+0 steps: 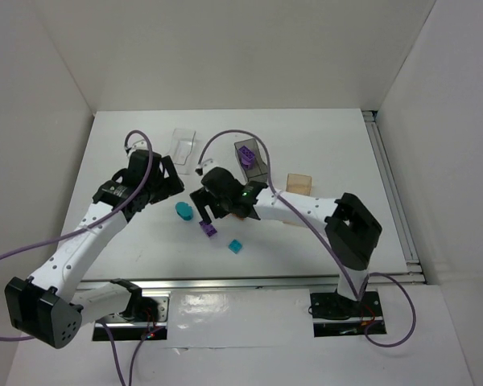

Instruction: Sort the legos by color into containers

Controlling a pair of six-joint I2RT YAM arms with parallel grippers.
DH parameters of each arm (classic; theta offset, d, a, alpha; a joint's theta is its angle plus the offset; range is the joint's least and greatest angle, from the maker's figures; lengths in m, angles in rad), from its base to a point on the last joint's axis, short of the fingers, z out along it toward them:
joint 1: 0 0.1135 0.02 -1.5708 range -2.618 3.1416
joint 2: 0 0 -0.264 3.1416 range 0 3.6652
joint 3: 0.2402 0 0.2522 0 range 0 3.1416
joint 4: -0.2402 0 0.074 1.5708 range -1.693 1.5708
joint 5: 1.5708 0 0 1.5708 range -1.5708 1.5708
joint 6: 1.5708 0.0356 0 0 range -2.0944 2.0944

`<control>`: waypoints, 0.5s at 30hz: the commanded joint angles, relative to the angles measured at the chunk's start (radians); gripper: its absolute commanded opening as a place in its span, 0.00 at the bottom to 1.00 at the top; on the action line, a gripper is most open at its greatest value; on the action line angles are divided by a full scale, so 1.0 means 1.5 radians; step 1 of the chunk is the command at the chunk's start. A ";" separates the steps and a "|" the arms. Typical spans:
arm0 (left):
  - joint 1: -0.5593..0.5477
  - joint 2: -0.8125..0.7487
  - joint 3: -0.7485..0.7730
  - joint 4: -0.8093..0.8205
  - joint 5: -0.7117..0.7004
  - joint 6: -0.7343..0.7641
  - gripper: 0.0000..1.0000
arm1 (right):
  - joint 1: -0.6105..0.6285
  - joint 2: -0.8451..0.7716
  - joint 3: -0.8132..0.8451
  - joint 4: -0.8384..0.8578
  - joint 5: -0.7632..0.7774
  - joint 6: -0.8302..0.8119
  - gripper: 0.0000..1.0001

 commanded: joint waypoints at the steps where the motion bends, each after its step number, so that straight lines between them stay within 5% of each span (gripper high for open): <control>1: 0.003 -0.016 0.023 -0.006 -0.012 -0.011 0.96 | 0.006 0.047 -0.007 0.011 -0.070 -0.021 0.90; 6: 0.009 -0.016 0.023 -0.012 -0.025 -0.011 0.96 | 0.028 0.110 0.015 0.011 -0.084 -0.021 0.92; 15: 0.009 -0.016 0.017 -0.012 -0.031 -0.011 0.96 | 0.055 0.160 0.036 0.016 -0.060 -0.005 0.71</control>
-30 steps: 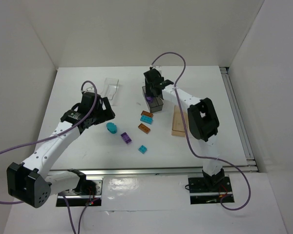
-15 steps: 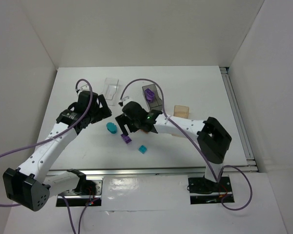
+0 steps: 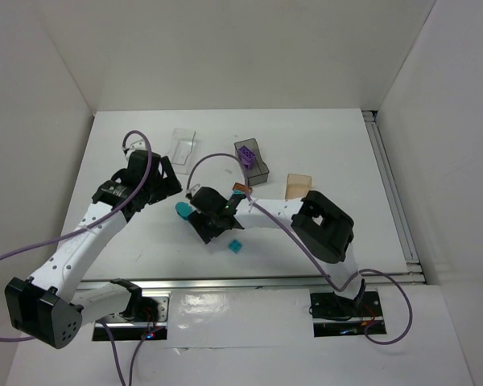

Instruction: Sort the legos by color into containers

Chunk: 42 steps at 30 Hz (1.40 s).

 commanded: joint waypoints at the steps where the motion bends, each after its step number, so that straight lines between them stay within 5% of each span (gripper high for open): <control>1: 0.004 -0.014 0.017 0.000 -0.013 -0.010 0.96 | 0.012 0.018 0.034 0.012 0.023 0.013 0.61; 5: 0.004 -0.014 0.017 0.000 -0.013 -0.010 0.96 | 0.006 0.004 0.041 0.006 0.064 0.026 0.37; 14: 0.010 -0.021 0.011 -0.012 -0.038 0.004 0.97 | -0.123 -0.139 -0.006 0.025 0.119 0.032 0.36; 25: 0.010 -0.021 0.011 -0.012 -0.038 0.010 0.97 | -0.273 -0.031 0.131 0.005 0.150 0.051 0.36; 27: 0.010 -0.021 0.011 -0.012 -0.038 0.010 0.97 | -0.290 -0.016 0.147 0.005 0.169 0.058 0.39; 29: 0.016 -0.021 0.011 -0.012 -0.038 0.010 0.97 | -0.296 -0.008 0.155 0.005 0.169 0.065 0.65; 31: 0.016 -0.021 0.011 -0.012 -0.038 0.016 0.97 | -0.296 -0.014 0.163 -0.004 0.177 0.071 0.74; 34: 0.016 -0.021 0.011 -0.012 -0.038 0.016 0.97 | -0.275 -0.066 0.124 -0.004 0.213 0.071 0.76; 38: 0.016 -0.021 0.011 -0.012 -0.044 0.016 0.97 | -0.217 -0.156 0.026 0.005 0.230 0.065 0.66; 42: 0.016 -0.021 0.011 -0.012 -0.044 0.016 0.97 | -0.160 -0.197 -0.070 0.011 0.168 0.065 0.70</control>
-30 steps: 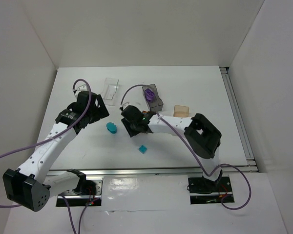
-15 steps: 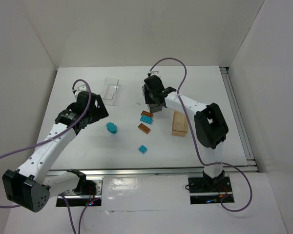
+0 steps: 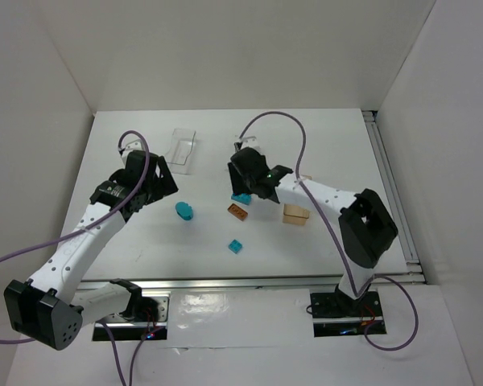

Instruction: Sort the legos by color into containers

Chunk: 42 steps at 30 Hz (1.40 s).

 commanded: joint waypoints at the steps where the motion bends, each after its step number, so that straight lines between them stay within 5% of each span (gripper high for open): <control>1: 0.004 -0.009 0.011 0.001 -0.013 0.011 0.97 | 0.048 -0.039 -0.060 0.011 -0.044 -0.008 0.73; 5: 0.004 -0.003 0.005 0.001 -0.006 0.017 0.97 | 0.061 -0.014 -0.088 0.034 -0.119 -0.039 0.91; 9: 0.004 -0.009 0.005 0.001 -0.006 0.017 0.97 | 0.061 0.045 -0.051 0.013 -0.150 -0.056 0.91; 24: 0.004 0.058 -0.021 0.008 0.050 0.000 0.97 | 0.038 0.140 0.001 0.028 -0.160 -0.081 0.58; 31: -0.003 0.221 -0.039 0.038 0.112 -0.048 1.00 | 0.045 0.080 -0.031 0.028 -0.139 -0.081 0.23; 42: -0.015 0.358 -0.036 0.100 0.111 -0.079 0.89 | 0.014 -0.153 -0.095 -0.069 0.004 -0.008 0.22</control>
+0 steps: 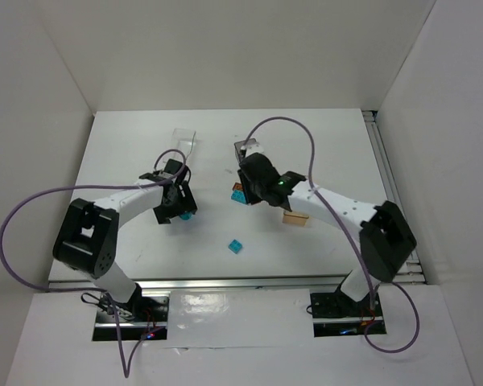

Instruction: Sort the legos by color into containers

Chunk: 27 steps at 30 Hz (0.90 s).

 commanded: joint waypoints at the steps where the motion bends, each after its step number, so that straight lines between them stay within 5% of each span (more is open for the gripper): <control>1: -0.009 0.055 0.019 0.016 -0.004 -0.017 0.87 | -0.029 -0.099 -0.020 -0.049 0.096 0.045 0.22; 9: -0.027 0.093 0.034 0.028 -0.024 -0.023 0.56 | -0.182 -0.189 -0.108 -0.048 0.082 0.096 0.22; 13: -0.027 0.075 0.055 0.015 -0.041 -0.023 0.32 | -0.213 -0.182 -0.129 -0.028 0.063 0.090 0.22; 18: -0.033 0.052 0.120 -0.021 -0.063 0.006 0.25 | -0.241 -0.149 -0.144 -0.007 0.053 0.083 0.25; 20: -0.033 0.052 0.173 -0.035 -0.075 0.017 0.25 | -0.247 -0.130 -0.144 -0.007 0.047 0.083 0.34; 21: -0.033 0.052 0.192 -0.048 -0.088 0.026 0.25 | -0.247 -0.124 -0.137 -0.007 0.047 0.083 0.51; 23: -0.033 0.068 0.256 -0.062 -0.109 0.048 0.31 | -0.247 -0.115 -0.129 -0.007 0.047 0.083 0.67; 25: -0.025 0.098 0.300 -0.074 -0.123 0.073 0.32 | -0.247 -0.115 -0.123 -0.022 0.047 0.083 0.79; 27: -0.007 0.138 0.365 -0.085 -0.123 0.085 0.32 | -0.241 -0.127 -0.116 -0.031 0.072 0.083 0.80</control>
